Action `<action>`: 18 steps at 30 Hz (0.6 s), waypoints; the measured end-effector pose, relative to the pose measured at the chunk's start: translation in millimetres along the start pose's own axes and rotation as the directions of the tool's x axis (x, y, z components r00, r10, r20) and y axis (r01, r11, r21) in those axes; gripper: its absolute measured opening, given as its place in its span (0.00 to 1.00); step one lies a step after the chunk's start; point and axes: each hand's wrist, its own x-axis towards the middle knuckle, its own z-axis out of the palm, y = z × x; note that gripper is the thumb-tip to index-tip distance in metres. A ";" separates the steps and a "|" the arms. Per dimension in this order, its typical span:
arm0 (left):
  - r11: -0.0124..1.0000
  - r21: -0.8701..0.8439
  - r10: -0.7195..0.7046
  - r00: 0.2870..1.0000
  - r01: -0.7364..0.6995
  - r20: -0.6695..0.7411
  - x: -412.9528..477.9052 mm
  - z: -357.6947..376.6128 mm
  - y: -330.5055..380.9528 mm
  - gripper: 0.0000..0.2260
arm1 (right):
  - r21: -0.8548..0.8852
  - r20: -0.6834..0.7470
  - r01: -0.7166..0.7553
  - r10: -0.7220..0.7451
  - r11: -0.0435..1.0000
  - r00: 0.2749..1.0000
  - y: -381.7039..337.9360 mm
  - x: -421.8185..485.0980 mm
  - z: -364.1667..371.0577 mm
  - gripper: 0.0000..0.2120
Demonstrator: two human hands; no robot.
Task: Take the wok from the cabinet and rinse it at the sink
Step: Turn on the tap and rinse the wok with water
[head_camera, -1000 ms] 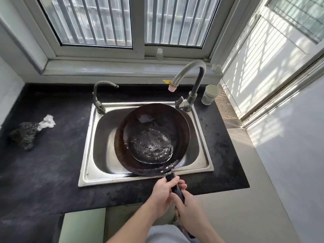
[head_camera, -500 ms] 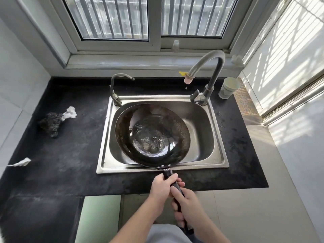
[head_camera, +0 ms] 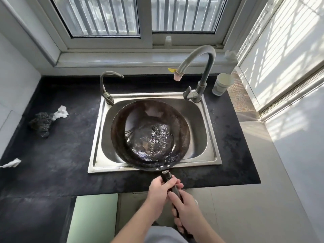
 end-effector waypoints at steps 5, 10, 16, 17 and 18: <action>0.994 -0.104 -0.010 0.991 0.024 0.134 4.8 16.5 0.5 0.08 | -0.212 -0.105 0.046 -0.069 0.976 0.992 3.7 0.6 -14.3 0.06; 0.993 -0.120 0.012 0.984 0.010 0.179 7.0 27.7 3.0 0.07 | -0.300 -0.146 0.121 -0.171 0.946 0.974 3.3 0.9 -27.4 0.04; 0.998 -0.056 0.031 0.988 -0.022 0.152 9.5 22.5 -7.1 0.08 | -0.123 -0.067 0.120 -0.128 0.985 0.989 13.5 -2.1 -31.9 0.08; 0.998 -0.054 0.023 0.988 -0.015 0.151 10.5 22.1 -9.3 0.07 | -0.124 -0.065 0.119 -0.128 0.985 0.990 16.2 -1.9 -31.9 0.08; 0.999 -0.051 0.016 0.989 -0.008 0.150 11.7 22.1 -11.1 0.07 | -0.123 -0.065 0.119 -0.128 0.985 0.990 18.4 -1.3 -31.8 0.09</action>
